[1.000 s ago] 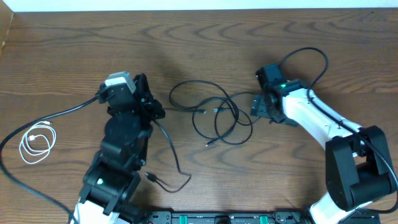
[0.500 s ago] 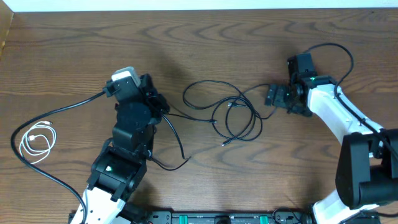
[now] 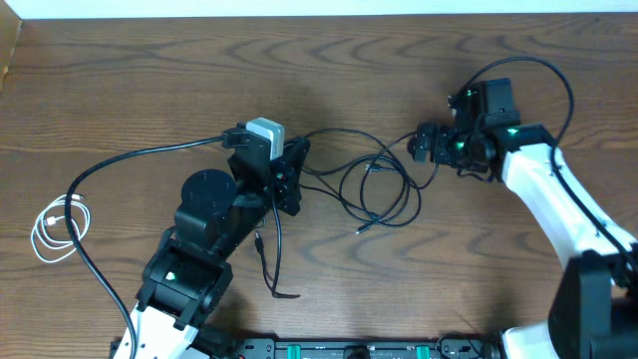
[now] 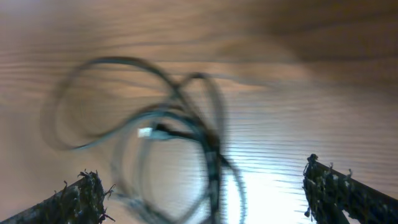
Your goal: Untangle cables
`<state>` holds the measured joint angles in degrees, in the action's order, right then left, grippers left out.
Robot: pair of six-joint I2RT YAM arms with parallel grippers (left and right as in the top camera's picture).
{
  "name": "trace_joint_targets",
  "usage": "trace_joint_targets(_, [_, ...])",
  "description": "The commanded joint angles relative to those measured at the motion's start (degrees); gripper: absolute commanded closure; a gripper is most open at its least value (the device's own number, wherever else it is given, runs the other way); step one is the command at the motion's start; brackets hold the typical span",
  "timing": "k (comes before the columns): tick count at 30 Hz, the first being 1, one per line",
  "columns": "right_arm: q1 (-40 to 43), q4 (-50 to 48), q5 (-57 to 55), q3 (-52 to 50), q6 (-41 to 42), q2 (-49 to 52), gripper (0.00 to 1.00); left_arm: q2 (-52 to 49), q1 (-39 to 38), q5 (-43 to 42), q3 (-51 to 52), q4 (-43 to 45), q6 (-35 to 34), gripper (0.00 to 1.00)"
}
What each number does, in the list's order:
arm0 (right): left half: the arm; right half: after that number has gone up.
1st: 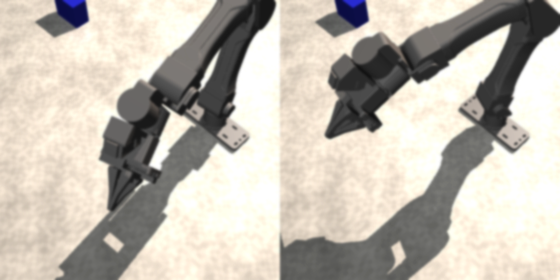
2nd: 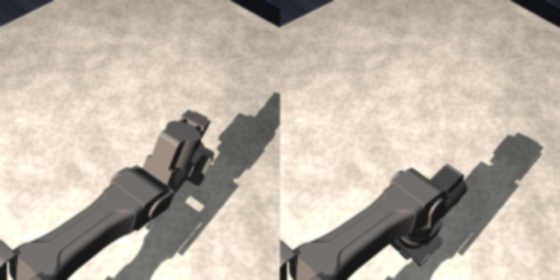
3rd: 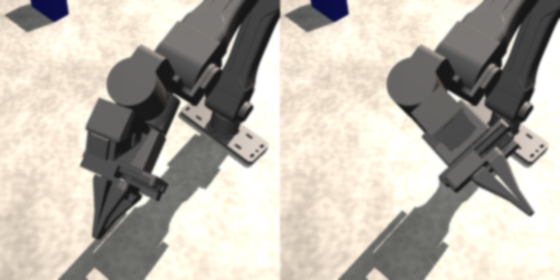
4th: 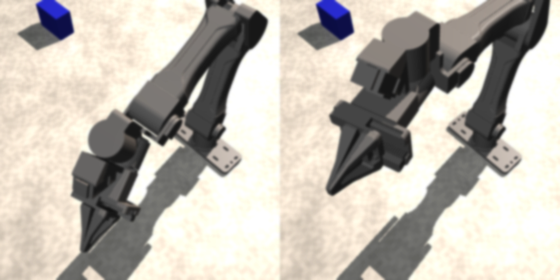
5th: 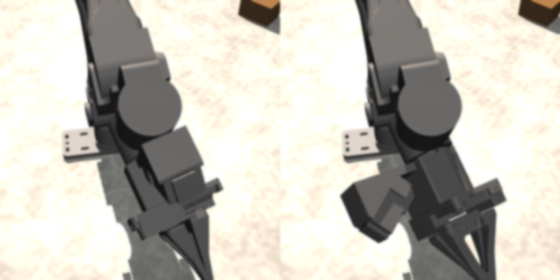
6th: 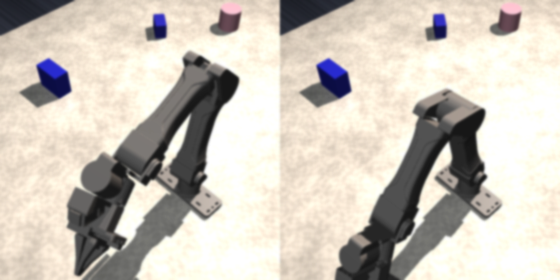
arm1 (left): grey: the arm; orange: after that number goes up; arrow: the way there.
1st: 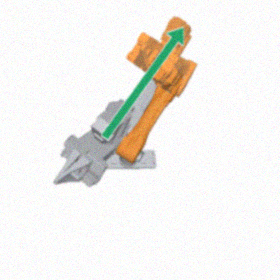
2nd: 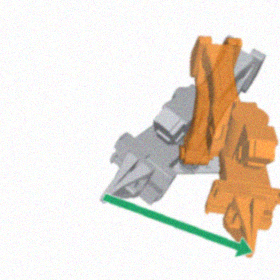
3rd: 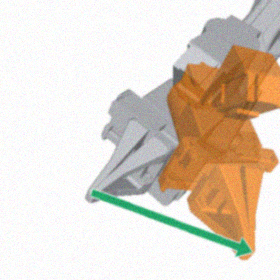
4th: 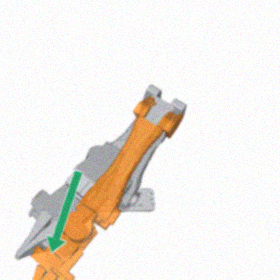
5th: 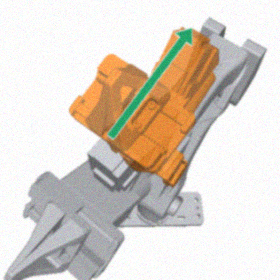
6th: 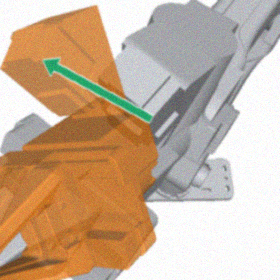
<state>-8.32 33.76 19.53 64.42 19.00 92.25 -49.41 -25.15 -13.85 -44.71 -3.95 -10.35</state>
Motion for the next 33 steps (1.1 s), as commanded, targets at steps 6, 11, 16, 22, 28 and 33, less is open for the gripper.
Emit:
trace_joint_targets(6, [-0.22, 0.44, 9.84, 0.33, -3.61, -11.67, 0.01, 0.17, 0.22, 13.66, -0.55, -0.96, -1.09, 0.92])
trace_joint_targets(11, [-3.78, 3.50, 20.04, 0.31, -7.98, -13.73, 0.01, 0.17, 0.22, 23.15, -0.55, -0.96, -11.39, 0.92])
trace_joint_targets(16, [-10.95, 10.91, 26.49, 0.22, -26.49, -13.60, 0.12, 0.17, 0.22, 28.28, -0.55, -0.92, -16.24, 0.92])
trace_joint_targets(22, [-19.45, 14.93, 26.45, 0.22, -32.15, -13.60, 0.14, 0.24, 0.35, 33.75, -0.55, -0.96, -20.20, 0.92])
trace_joint_targets(28, [-22.77, 16.52, 23.50, 0.15, -33.88, -13.60, 0.08, 0.28, 3.10, 34.05, -0.55, -2.95, -30.97, 0.92])
trace_joint_targets(33, [-23.61, 16.20, 26.12, -2.12, -36.22, -13.60, 0.11, 0.28, 7.08, 30.34, -0.55, -6.32, -39.60, 0.92])
